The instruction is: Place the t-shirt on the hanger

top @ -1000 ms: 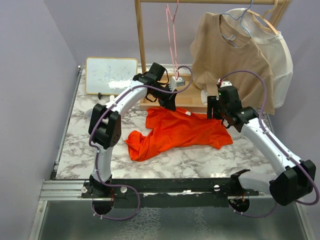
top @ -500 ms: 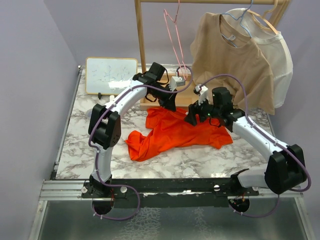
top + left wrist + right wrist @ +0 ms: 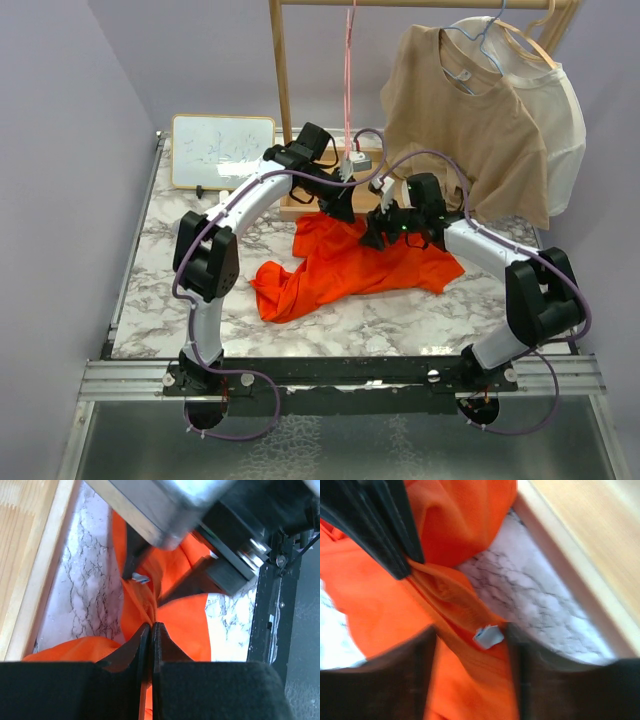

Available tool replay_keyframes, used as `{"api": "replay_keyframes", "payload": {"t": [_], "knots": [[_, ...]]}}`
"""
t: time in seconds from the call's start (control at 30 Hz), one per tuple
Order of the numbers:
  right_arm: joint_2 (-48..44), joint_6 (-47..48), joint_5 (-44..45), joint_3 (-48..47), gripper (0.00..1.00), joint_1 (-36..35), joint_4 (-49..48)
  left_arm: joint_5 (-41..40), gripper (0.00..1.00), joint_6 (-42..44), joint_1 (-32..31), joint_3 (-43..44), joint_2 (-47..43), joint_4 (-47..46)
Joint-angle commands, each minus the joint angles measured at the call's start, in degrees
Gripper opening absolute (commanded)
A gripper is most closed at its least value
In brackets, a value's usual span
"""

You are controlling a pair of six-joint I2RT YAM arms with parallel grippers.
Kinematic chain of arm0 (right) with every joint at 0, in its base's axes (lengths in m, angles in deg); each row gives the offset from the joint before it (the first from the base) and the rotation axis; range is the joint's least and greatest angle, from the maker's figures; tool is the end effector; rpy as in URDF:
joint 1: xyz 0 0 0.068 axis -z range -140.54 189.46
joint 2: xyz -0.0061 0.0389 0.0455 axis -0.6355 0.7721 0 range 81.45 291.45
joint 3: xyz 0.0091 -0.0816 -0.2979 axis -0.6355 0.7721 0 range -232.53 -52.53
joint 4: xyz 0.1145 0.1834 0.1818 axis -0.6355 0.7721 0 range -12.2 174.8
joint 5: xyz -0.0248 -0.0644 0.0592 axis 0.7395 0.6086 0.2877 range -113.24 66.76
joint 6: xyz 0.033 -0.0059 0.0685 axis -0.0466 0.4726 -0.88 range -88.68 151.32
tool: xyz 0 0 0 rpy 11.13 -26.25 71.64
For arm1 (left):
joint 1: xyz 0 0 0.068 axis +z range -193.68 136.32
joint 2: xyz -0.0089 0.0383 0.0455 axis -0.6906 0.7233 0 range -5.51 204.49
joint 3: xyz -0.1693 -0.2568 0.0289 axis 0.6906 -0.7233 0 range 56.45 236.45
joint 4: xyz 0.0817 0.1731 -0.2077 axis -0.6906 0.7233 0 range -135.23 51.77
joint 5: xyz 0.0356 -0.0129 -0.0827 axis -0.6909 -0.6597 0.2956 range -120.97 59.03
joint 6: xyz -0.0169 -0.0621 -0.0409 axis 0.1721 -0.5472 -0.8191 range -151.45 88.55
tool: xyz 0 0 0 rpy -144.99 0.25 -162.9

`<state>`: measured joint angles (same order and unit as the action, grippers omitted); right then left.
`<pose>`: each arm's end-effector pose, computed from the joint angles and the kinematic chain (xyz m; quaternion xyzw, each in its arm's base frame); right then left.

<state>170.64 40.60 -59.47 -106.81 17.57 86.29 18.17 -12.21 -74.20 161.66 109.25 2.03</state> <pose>0.3207 0.1700 0.2243 -0.3529 0.8078 0.3252 0.3423 0.3914 -0.2876 0.3045 0.4745 0.7407 -0.4222 0.2193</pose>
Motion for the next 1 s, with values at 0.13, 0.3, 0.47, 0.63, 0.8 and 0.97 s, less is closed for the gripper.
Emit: {"api": "replay_keyframes", "payload": {"t": [0.13,0.3,0.47,0.63,0.8,0.97], "knots": [[-4.39,1.92,6.36,3.02,0.01,0.18,-4.13,1.98,0.00,2.00,-0.42,-1.29,-3.76,0.12],[-9.42,2.88,7.45,6.56,0.01,0.18,-1.35,-1.14,0.37,10.07,0.98,-6.78,-6.53,-0.56],[-13.11,3.56,6.63,10.10,0.01,0.20,0.45,-1.42,0.63,19.87,2.05,-12.53,-9.38,-1.96],[-15.08,3.26,6.47,12.78,0.01,0.18,1.02,-2.71,0.76,22.49,2.29,-22.34,-12.81,-14.53],[-15.79,2.78,6.31,13.91,0.01,0.25,0.87,-5.10,0.98,23.93,2.63,-34.80,-17.17,-36.01],[-15.75,3.23,6.64,13.45,0.01,0.18,1.82,-4.20,0.99,22.28,3.54,-34.08,-15.37,-43.71]]}}
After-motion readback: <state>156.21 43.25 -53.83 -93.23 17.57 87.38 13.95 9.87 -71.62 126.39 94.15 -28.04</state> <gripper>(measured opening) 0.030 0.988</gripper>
